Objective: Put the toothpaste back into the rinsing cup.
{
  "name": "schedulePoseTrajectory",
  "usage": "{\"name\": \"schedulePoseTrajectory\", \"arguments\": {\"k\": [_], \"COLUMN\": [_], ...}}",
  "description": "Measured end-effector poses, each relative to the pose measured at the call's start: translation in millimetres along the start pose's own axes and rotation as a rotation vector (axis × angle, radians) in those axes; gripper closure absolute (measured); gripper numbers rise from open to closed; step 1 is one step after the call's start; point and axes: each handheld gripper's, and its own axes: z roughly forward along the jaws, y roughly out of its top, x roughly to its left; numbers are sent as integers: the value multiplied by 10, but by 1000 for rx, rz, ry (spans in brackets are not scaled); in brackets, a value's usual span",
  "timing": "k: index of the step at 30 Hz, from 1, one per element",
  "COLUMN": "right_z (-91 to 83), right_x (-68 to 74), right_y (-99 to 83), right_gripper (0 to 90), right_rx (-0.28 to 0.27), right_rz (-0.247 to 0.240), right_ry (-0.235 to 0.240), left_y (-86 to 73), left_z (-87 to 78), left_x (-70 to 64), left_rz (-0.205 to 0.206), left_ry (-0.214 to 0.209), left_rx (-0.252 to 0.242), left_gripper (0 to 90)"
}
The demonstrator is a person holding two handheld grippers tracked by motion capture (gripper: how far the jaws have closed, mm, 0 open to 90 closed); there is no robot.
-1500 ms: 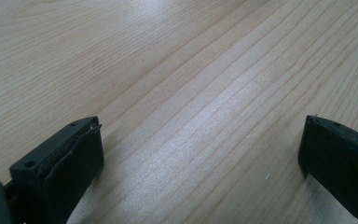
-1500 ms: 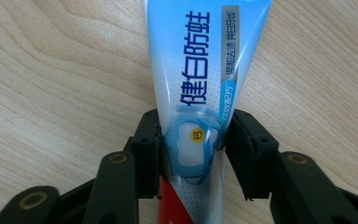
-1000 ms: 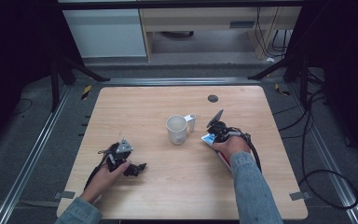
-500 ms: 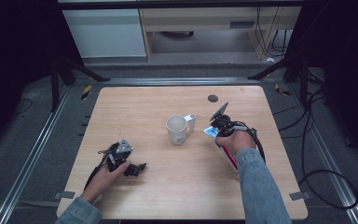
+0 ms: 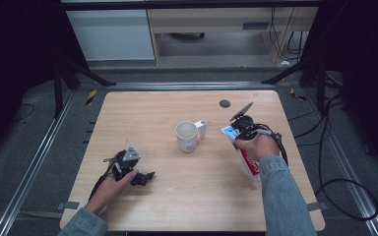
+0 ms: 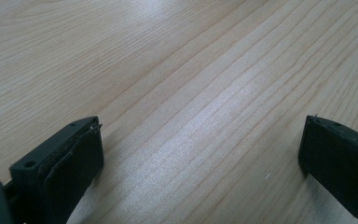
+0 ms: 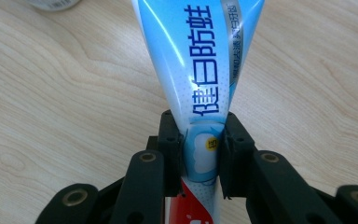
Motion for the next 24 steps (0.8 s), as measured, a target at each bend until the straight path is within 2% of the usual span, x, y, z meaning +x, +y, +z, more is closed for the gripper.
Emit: {"name": "schedulePoseTrajectory", "arguments": {"k": [14,17,18,19,20,21,22,24], "right_z": [-246,-301,-301,-326,-326,-347,-347,-371], "right_x": [-104,-135,-135,-151,-151,-164,-164,-180], "right_y": [-51,-77,-77,-90,-90,-103,-103,-115], "right_gripper": [736,736,736,736,736,736,736,736], "right_rx": [-140,-192,-192,-220,-220,-254,-254,-308], "right_rz": [51,61,61,66,66,72,72,82], "right_ry": [17,16,16,14,14,13,13,15], "left_y": [0,0,0,0,0,-1,-1,-1], "left_z": [0,0,0,0,0,1,1,1], "left_x": [0,1,0,0,0,-1,-1,-1], "left_rz": [0,1,1,0,0,-2,-2,-2], "left_ry": [0,0,0,0,0,-1,-1,0], "left_rx": [-1,0,-1,-1,-1,-1,-1,-1], "left_gripper": [0,0,0,0,0,0,0,0]}}
